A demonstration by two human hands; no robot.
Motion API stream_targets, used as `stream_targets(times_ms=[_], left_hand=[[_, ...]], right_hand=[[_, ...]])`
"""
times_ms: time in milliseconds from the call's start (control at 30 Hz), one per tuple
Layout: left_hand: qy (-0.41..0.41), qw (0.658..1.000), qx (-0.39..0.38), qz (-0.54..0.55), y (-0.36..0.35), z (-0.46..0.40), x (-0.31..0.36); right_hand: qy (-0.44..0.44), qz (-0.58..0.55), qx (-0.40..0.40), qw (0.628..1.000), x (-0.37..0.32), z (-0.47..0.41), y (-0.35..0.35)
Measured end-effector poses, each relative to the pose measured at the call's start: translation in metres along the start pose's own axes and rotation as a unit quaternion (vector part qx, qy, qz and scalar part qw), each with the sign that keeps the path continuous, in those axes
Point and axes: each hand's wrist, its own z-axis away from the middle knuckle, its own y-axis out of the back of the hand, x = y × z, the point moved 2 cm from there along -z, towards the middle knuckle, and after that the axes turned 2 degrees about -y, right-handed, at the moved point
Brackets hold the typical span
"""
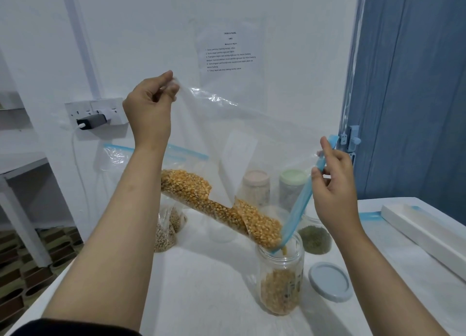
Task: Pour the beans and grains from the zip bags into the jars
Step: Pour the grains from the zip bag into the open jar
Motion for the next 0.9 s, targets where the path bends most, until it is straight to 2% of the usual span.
stream_targets(times_ms=[900], left_hand=[[0.002,1.000,-0.010,0.009,-0.0009,0.0013,0.0083]], right_hand=[[-0.004,0.004,0.005,1.000,-0.0028,0.0058,0.0042]])
